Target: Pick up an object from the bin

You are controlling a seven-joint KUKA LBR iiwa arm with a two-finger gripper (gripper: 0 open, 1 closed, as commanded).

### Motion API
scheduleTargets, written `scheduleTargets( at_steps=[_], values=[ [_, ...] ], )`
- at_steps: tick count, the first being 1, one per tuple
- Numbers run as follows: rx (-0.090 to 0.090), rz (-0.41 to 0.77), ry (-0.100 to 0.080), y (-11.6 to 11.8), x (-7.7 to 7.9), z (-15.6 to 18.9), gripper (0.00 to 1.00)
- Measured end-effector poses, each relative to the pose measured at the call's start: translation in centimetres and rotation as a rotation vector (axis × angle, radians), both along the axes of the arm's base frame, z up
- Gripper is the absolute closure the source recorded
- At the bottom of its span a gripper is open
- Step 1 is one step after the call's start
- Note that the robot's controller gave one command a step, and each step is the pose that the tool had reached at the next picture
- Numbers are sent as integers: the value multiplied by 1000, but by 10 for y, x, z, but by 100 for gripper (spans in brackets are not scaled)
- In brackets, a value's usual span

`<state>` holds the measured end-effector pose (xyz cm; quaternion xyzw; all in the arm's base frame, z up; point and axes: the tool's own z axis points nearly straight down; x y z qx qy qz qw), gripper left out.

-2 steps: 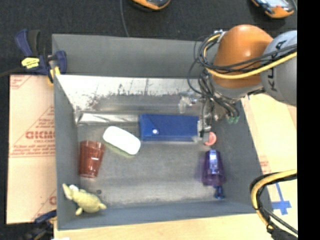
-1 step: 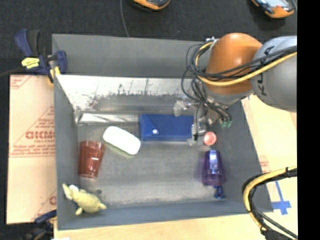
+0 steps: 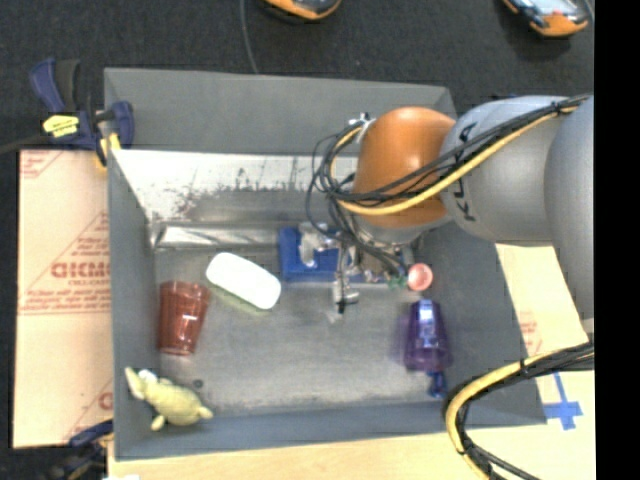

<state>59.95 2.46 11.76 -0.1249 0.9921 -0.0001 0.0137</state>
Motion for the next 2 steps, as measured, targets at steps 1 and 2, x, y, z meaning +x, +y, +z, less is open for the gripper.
scheduleTargets(
  at_steps=[1,2],
  values=[
    [-1,-212,-19,9,16,1,0],
    [-4,-11,-14,25,38,5,0]
  ],
)
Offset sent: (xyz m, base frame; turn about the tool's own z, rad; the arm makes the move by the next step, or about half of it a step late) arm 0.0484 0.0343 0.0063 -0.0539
